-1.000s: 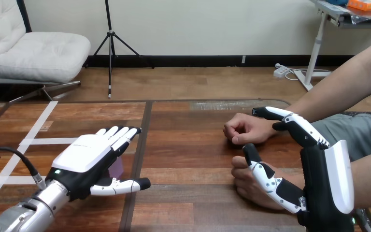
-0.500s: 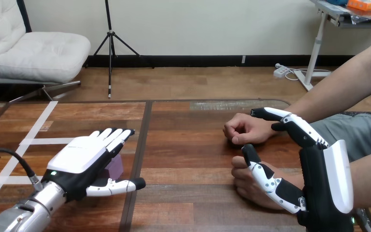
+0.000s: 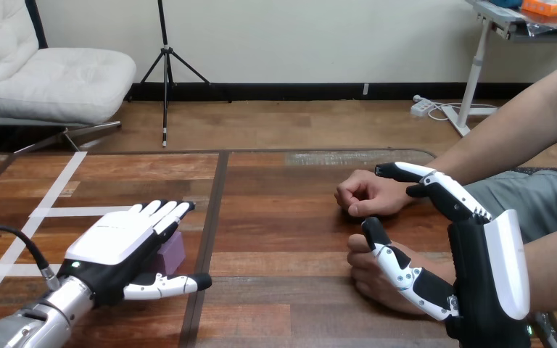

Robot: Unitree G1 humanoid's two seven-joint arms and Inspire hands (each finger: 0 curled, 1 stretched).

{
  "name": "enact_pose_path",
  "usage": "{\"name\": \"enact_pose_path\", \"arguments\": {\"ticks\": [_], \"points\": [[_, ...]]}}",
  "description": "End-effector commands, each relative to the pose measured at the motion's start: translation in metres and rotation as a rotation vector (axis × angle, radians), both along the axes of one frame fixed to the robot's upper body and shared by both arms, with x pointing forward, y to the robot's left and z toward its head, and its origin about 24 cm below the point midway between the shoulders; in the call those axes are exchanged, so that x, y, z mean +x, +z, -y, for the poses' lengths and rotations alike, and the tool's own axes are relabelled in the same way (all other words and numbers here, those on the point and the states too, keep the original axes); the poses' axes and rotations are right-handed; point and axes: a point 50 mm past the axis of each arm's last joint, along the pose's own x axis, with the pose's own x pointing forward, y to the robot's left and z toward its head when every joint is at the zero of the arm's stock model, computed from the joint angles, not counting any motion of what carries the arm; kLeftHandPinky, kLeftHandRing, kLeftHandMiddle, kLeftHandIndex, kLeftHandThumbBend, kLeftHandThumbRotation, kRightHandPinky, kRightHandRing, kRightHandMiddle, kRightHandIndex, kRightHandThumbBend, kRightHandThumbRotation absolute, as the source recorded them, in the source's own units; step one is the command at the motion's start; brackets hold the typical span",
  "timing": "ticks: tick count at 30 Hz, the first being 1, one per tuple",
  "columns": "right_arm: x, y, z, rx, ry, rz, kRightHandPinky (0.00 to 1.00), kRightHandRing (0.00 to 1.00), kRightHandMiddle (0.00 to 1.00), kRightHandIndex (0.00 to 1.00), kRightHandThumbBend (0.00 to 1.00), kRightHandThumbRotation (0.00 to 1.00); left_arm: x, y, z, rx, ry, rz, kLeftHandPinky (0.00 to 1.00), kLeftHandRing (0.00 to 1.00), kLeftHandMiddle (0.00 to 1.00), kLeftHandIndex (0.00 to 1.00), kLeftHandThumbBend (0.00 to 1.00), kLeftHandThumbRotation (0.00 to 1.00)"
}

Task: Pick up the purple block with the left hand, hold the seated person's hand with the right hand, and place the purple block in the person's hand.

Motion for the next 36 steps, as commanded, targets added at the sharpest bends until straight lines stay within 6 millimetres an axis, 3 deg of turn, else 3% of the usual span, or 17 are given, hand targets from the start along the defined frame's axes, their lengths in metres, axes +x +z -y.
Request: {"name": "enact_pose_path", "arguments": {"ticks": [1, 36], "points": [[0.0057, 0.0155, 0.0020, 0.004, 0.011, 0.078, 0.65, 0.72, 0.72, 0.70, 0.40, 0.31, 0.0248, 0.0292, -0.0024, 0.015, 0.005, 0.098, 1.00, 1.00, 1.00, 1.00, 0.78, 1.00], [0.0037, 0.0160, 0.0026, -0.007, 0.015, 0.057, 0.64, 0.72, 0.72, 0.70, 0.39, 0.30, 0.0286, 0.0228, -0.0106, 0.051, 0.071, 0.011, 1.00, 1.00, 1.00, 1.00, 0.80, 1.00]]}}
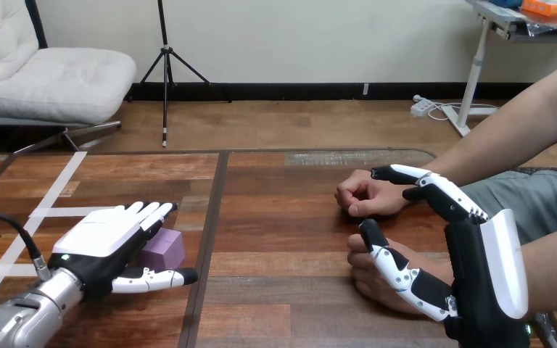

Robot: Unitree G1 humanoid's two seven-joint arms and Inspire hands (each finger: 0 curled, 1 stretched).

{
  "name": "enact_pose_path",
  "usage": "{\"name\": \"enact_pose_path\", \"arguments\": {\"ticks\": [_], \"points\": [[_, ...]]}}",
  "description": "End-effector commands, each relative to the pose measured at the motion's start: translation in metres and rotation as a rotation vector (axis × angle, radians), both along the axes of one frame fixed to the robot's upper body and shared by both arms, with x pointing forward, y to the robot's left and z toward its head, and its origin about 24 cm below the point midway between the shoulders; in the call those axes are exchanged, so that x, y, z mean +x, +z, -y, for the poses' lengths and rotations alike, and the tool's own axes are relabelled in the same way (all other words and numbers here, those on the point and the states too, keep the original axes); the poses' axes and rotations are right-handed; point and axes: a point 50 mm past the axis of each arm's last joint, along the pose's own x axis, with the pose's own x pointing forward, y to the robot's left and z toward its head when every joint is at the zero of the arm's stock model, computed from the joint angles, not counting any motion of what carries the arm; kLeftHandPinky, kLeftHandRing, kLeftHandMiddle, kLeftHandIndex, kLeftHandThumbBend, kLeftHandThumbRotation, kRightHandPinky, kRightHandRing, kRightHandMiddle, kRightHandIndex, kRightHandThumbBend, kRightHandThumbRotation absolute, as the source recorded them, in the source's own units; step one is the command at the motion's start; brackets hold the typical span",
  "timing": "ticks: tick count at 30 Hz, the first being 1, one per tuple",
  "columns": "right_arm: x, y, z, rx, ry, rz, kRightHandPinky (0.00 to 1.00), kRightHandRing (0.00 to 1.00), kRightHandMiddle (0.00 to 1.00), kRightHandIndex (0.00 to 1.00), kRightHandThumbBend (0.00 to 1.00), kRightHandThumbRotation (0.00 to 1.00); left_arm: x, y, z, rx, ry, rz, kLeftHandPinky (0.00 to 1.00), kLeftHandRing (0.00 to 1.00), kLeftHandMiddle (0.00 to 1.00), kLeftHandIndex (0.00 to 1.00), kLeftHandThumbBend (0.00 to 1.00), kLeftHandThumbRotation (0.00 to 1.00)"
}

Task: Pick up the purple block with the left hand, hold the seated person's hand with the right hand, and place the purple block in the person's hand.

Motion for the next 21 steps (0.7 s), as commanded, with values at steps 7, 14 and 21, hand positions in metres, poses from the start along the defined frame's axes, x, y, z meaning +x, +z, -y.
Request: {"name": "enact_pose_path", "arguments": {"ticks": [7, 14, 21], "points": [[0.0036, 0.0156, 0.0028, 0.004, 0.002, 0.069, 0.64, 0.72, 0.72, 0.70, 0.39, 0.29, 0.0190, 0.0192, 0.0029, -0.010, 0.007, 0.072, 1.00, 1.00, 1.00, 1.00, 0.80, 1.00], [0.0036, 0.0152, 0.0031, 0.001, 0.001, 0.068, 0.64, 0.73, 0.72, 0.70, 0.39, 0.28, 0.0190, 0.0179, 0.0036, -0.016, 0.015, 0.074, 1.00, 1.00, 1.00, 1.00, 0.81, 1.00], [0.0037, 0.0151, 0.0037, 0.004, 0.002, 0.064, 0.64, 0.73, 0.72, 0.70, 0.39, 0.28, 0.0186, 0.0170, 0.0044, -0.025, 0.018, 0.079, 1.00, 1.00, 1.00, 1.00, 0.81, 1.00]]}}
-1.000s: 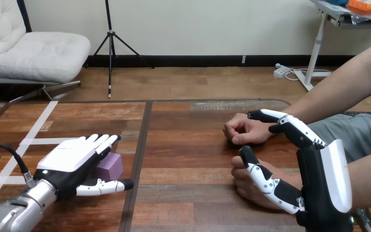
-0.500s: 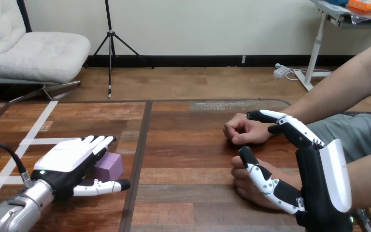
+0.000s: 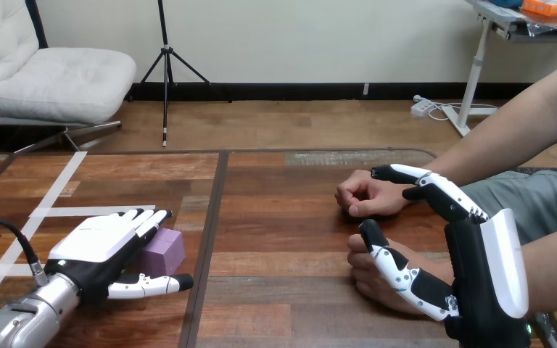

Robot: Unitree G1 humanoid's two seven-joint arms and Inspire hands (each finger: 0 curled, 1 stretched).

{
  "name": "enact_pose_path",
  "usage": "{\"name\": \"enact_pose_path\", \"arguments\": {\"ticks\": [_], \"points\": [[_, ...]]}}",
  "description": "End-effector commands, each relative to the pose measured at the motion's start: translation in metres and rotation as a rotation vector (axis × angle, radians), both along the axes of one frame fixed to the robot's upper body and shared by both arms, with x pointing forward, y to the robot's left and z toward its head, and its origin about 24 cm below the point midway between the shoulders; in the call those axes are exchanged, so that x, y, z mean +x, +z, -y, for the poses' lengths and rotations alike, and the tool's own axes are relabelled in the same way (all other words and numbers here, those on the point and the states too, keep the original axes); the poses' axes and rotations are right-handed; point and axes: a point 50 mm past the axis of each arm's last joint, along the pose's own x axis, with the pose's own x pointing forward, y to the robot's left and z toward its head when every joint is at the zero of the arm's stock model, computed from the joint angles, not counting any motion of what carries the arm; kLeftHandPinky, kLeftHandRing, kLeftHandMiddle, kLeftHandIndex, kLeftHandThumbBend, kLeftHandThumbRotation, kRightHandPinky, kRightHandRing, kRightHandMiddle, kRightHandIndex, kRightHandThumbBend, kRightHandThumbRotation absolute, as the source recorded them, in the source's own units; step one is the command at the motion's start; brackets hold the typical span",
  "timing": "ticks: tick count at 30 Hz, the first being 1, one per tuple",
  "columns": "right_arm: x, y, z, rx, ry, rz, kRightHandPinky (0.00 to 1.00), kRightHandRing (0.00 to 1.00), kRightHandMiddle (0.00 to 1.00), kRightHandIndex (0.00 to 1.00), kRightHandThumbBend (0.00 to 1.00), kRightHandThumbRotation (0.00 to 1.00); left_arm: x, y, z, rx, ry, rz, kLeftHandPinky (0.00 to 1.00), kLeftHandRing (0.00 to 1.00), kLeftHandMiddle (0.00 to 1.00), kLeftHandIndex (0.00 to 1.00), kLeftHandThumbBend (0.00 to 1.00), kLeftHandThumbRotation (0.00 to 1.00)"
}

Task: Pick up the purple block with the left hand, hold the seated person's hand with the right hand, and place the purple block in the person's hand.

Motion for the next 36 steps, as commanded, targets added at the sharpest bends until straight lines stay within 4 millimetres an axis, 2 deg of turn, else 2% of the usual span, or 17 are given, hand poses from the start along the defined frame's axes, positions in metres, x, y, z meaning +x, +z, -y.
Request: {"name": "enact_pose_path", "arguments": {"ticks": [1, 16, 32, 36], "points": [[0.0035, 0.0146, 0.0032, 0.003, 0.000, 0.065, 0.64, 0.73, 0.72, 0.70, 0.39, 0.28, 0.0218, 0.0220, 0.0087, -0.040, -0.002, 0.110, 1.00, 1.00, 1.00, 1.00, 0.81, 1.00], [0.0037, 0.0148, 0.0033, 0.001, -0.003, 0.061, 0.65, 0.73, 0.73, 0.70, 0.40, 0.28, 0.0204, 0.0209, 0.0106, -0.111, 0.031, 0.139, 1.00, 1.00, 1.00, 1.00, 0.81, 0.99], [0.0042, 0.0149, 0.0028, -0.003, 0.003, 0.059, 0.65, 0.74, 0.73, 0.70, 0.39, 0.29, 0.0199, 0.0190, 0.0136, -0.181, 0.074, 0.167, 0.85, 0.93, 0.97, 0.99, 0.73, 0.77], [0.0042, 0.0149, 0.0027, -0.002, 0.003, 0.058, 0.65, 0.74, 0.73, 0.70, 0.39, 0.29, 0.0203, 0.0186, 0.0149, -0.179, 0.072, 0.168, 0.83, 0.92, 0.97, 0.99, 0.73, 0.74]]}}
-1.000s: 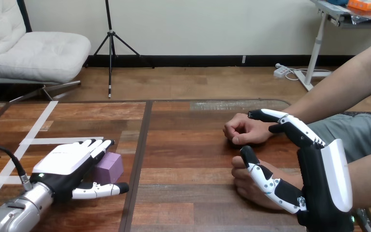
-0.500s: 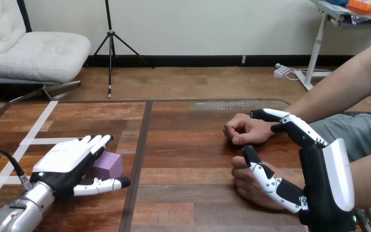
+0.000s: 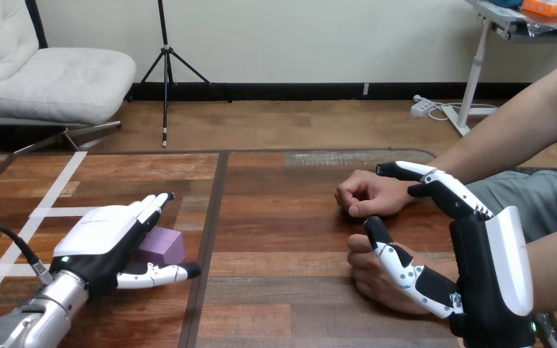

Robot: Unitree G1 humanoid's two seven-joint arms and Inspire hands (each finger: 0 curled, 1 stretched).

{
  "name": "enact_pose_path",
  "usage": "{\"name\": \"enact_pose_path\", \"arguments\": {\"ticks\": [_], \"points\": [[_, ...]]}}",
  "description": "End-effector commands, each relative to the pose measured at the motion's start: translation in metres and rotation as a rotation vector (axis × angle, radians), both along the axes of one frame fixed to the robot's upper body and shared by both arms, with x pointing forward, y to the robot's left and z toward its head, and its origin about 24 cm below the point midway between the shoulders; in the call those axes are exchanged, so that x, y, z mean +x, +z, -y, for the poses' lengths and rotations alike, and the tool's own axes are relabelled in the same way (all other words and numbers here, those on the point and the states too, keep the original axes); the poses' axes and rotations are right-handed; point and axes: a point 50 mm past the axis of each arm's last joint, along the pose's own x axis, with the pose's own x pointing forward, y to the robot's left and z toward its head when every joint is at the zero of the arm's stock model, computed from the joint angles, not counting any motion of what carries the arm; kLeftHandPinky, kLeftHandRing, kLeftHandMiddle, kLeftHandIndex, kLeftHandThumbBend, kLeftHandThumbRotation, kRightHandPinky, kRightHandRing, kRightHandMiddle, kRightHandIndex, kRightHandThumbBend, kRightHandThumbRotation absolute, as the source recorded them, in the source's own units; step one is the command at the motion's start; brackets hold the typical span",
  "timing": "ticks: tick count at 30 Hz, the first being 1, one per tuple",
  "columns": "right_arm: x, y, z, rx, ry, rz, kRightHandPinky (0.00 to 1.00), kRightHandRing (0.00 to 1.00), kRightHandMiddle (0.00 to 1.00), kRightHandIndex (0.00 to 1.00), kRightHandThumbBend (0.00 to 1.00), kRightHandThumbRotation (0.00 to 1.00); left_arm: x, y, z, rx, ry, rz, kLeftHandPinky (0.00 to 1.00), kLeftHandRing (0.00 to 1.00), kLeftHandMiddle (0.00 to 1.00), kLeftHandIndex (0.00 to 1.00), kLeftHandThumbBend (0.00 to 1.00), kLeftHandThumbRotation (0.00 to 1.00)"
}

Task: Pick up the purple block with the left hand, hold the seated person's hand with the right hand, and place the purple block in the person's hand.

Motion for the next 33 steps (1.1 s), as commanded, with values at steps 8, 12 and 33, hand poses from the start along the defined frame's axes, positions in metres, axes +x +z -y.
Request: {"name": "enact_pose_path", "arguments": {"ticks": [8, 12, 33], "points": [[0.004, 0.013, 0.000, -0.006, 0.010, 0.062, 0.65, 0.73, 0.72, 0.70, 0.39, 0.29, 0.018, 0.018, 0.008, -0.035, 0.011, 0.099, 0.84, 0.93, 0.97, 0.98, 0.72, 0.73], [0.003, 0.013, 0.000, -0.005, 0.010, 0.062, 0.65, 0.73, 0.72, 0.69, 0.39, 0.29, 0.019, 0.018, 0.009, -0.039, 0.012, 0.103, 0.84, 0.92, 0.97, 0.98, 0.73, 0.73], [0.003, 0.014, 0.001, -0.009, 0.012, 0.067, 0.65, 0.73, 0.72, 0.70, 0.39, 0.28, 0.021, 0.014, 0.016, -0.070, 0.031, 0.095, 0.74, 0.83, 0.89, 0.93, 0.71, 0.65]]}}
